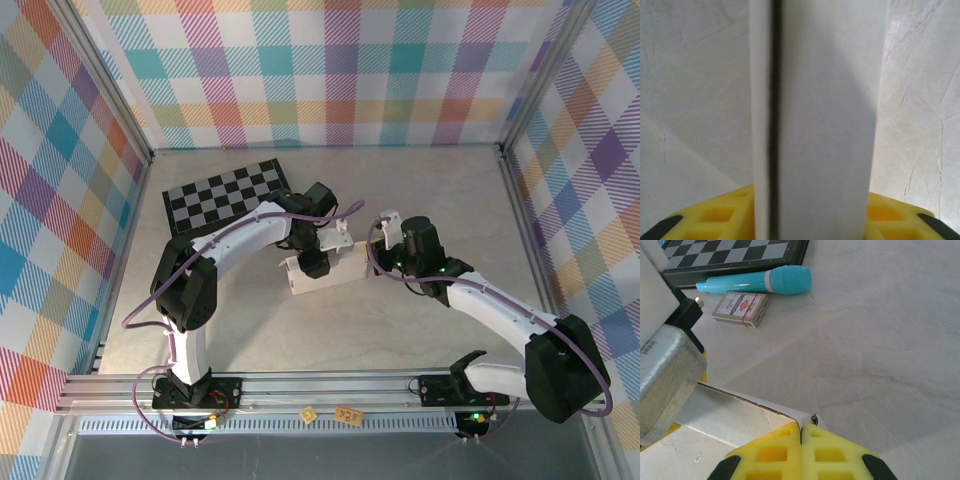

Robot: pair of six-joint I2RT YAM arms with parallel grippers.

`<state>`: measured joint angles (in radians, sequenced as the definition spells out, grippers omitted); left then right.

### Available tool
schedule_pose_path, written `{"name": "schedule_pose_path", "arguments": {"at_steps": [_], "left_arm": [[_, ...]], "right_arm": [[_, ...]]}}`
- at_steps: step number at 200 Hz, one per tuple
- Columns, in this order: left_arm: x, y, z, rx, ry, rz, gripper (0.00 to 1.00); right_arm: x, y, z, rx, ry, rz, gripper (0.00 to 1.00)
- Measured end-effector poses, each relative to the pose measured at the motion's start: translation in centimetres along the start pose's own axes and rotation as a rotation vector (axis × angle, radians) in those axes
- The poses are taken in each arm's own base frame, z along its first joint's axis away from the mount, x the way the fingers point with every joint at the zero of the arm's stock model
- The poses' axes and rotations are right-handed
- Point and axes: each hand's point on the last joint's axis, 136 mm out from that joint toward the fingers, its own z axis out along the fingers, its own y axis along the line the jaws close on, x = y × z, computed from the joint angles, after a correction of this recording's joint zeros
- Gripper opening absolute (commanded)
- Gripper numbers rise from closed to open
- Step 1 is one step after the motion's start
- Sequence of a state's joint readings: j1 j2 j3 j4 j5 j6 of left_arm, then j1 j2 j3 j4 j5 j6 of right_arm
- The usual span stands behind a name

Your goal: Fold the paper box

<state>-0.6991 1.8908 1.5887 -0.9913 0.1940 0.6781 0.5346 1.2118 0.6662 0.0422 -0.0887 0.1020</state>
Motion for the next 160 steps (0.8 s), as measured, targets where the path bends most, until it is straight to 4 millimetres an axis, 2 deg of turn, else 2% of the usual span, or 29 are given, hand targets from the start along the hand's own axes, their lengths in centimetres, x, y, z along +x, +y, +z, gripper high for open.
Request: {"name": "schedule_pose_path", "arguments": {"at_steps": [65,160], "left_arm": [[-0.3,0.7,-0.1,-0.009,-0.024,-0.045,0.42],[-0.3,0.8,-0.1,-0.014,-0.024,-0.047,0.40]], "right_arm": [[-0.3,0.2,0.5,0.010,-0.001,0.011,0.00],[-1.1,0.4,1.0,-0.066,0.184,0.166,0.00]]}}
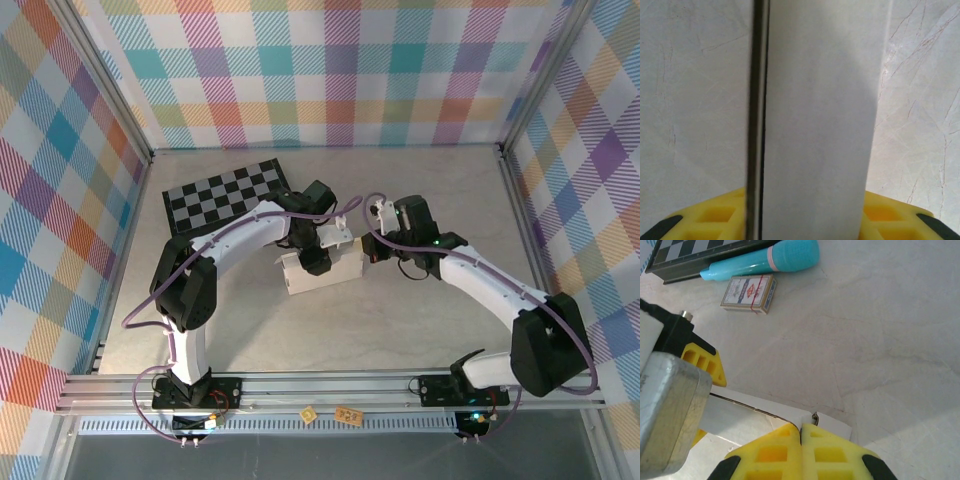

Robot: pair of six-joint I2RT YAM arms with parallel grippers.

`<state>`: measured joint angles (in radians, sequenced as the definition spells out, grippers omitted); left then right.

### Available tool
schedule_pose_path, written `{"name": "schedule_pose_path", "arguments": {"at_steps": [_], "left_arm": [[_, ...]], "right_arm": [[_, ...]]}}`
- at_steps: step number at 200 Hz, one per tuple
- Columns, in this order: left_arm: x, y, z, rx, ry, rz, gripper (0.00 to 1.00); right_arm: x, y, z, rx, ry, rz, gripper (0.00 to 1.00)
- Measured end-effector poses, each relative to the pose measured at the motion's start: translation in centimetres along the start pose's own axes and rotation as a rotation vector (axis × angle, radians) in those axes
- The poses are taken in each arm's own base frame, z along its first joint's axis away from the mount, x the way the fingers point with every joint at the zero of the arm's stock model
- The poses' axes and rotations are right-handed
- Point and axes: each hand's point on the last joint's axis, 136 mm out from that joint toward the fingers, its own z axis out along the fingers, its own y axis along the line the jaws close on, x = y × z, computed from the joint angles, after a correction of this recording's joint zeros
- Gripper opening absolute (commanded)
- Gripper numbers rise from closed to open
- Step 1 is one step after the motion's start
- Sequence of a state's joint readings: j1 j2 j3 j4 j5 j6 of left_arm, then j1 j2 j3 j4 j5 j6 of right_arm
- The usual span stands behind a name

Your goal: Fold the paper box

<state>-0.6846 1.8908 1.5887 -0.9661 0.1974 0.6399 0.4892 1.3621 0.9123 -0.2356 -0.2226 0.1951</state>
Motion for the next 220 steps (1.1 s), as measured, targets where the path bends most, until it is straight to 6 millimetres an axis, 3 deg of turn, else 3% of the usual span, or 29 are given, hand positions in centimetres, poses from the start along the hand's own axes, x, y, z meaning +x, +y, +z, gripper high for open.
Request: {"name": "schedule_pose_path", "arguments": {"at_steps": [90,161,220], "left_arm": [[-0.4,0.2,0.0,-0.002,-0.005,0.001,0.40],[-0.6,0.4,0.0,-0.003,-0.006,-0.001,0.40],[-0.7,1.1,-0.2,-0.014,-0.027,-0.073,0.49]], "right_arm": [[0.0,-0.1,0.1,0.004,0.044,0.053,0.00],[0.4,0.0,0.4,0.060,-0.058,-0.027,0.00],[0.9,0.6,0.2,0.120,-0.131,-0.121,0.00]]}}
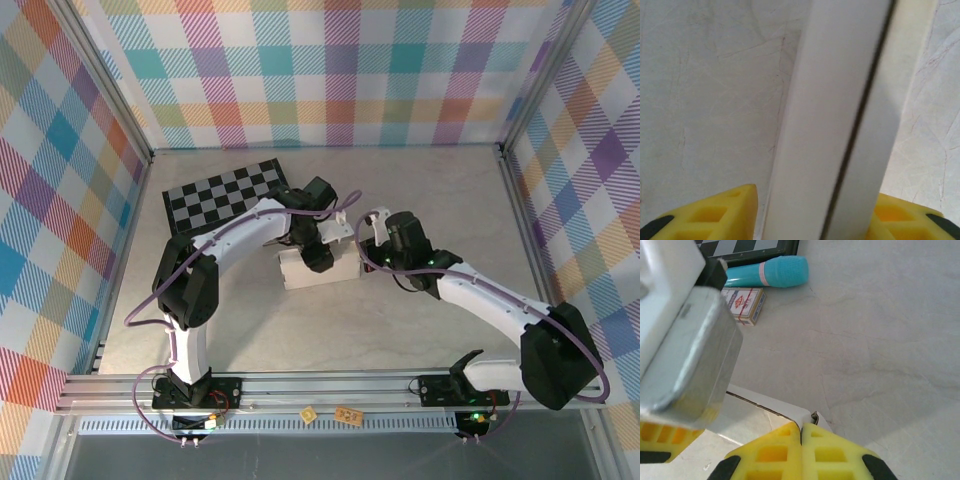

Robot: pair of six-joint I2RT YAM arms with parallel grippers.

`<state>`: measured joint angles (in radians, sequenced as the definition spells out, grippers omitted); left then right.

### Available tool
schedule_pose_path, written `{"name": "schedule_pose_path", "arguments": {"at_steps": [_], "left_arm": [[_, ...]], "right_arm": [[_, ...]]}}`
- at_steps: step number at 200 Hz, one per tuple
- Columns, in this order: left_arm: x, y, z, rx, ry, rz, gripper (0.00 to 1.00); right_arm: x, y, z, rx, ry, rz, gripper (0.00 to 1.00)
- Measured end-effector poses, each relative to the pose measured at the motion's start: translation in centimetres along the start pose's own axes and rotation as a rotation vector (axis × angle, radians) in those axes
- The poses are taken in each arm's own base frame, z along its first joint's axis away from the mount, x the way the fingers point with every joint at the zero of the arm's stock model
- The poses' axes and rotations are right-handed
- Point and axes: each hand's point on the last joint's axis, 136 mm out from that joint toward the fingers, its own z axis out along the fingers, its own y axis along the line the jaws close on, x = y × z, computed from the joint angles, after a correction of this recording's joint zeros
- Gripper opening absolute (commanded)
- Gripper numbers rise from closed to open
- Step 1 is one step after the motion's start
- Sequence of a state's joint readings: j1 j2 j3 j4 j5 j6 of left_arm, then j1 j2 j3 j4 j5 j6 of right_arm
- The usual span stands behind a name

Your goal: Fold the paper box

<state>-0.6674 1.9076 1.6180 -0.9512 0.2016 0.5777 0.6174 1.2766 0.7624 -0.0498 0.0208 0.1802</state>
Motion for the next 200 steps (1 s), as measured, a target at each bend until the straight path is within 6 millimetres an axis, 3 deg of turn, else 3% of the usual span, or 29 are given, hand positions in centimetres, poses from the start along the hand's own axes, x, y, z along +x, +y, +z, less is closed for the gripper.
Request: {"name": "schedule_pose_path", "arguments": {"at_steps": [36,88,126,160,182,200], "left_arm": [[-0.3,0.3,-1.2,-0.008,-0.077,-0.078,0.55],[-1.5,-0.4,-3.8,-0.011,-0.208,-0.163,0.56],[-1.9,0.4,-6.2,-0.074,-0.281,-0.258,0.53],[0.3,1.6,-10.3,-0.197,-0.340,-0.417,0.46],[2.9,1.7,-12.7,-0.253,-0.353,-0.547,0.39],[5.4,1.8,-13.6,-0.266,-0.338,-0.656,0.38]], "right_arm": [[0.1,0.1,-0.1,0.019,-0.026,-0.019,0.00],[0.1,0.3,-0.1,0.040,-0.032,-0.032,0.00],[0.1,0.3,-0.1,0.054,-0.034,-0.033,0.00],[-0.1,0.2,0.0,0.065,-0.028,-0.035,0.00],[-0.2,0.2,0.1,0.072,-0.023,-0.035,0.00],[-0.2,0.2,0.1,0.073,-0.018,-0.035,0.00]]}}
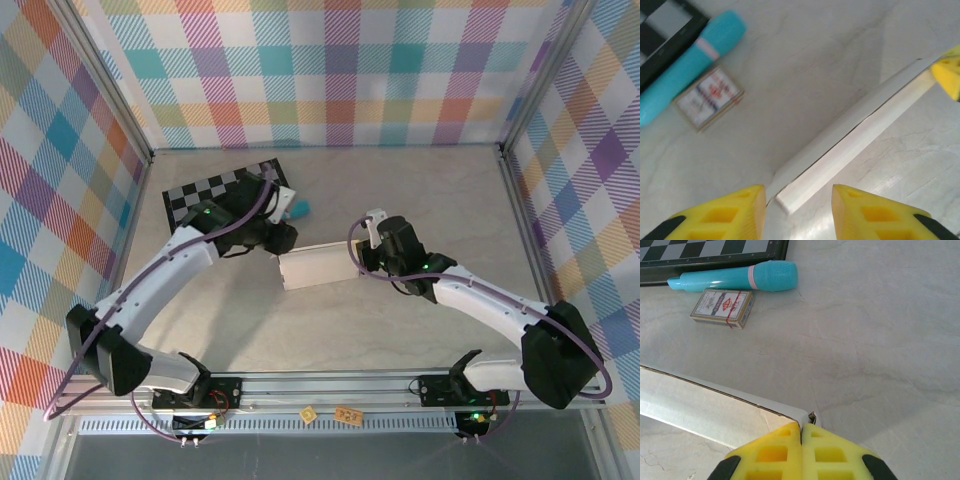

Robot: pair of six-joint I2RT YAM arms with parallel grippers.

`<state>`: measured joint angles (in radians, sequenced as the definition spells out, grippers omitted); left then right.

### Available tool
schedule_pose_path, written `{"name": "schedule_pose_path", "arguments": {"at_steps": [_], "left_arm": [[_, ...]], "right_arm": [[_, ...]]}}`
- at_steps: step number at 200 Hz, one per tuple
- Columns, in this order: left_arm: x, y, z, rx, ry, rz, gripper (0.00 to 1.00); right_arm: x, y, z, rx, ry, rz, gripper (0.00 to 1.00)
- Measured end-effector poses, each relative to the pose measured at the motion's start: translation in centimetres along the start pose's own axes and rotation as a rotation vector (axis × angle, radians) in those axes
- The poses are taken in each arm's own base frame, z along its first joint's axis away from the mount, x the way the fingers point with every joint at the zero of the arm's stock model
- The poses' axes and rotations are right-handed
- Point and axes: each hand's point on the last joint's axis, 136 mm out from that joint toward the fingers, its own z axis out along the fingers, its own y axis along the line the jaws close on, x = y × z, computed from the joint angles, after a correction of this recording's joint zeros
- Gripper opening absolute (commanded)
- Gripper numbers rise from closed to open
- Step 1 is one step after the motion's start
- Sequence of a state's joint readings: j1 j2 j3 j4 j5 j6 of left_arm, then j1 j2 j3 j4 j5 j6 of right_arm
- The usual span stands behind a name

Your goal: Fold the paper box

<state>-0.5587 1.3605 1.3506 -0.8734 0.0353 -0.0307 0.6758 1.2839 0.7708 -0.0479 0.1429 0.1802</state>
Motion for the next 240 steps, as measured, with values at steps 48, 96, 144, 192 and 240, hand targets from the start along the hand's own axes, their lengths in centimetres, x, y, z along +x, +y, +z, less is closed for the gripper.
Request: {"name": "schedule_pose_path", "arguments": {"at_steps": [48,96,144,192,240], "left_arm": [[3.7,1.8,0.3,-0.030,0.123,-0.128,0.32],[4.5,2.3,3.0,0.015,0.220,-0.190,0.30],[4.7,1.9,3.9,0.042,0.252,-0.170,0.30],[4.4,1.7,4.3,0.050,0.259,-0.157,0.21],[4.5,1.7,4.6,0.056,0.270,-0.151,0.20]], "right_arm": [[0.0,0.0,0.0,0.004,0.003,0.000,0.00],[-0.1,-0.1,0.1,0.006,0.007,0.000,0.00],[-0.1,-0.1,0.2,0.009,0.011,0.006,0.00],[-0.1,-0.1,0.2,0.009,0.010,0.007,0.00],[-0.1,-0.1,0.2,0.009,0.011,0.007,0.00]]}}
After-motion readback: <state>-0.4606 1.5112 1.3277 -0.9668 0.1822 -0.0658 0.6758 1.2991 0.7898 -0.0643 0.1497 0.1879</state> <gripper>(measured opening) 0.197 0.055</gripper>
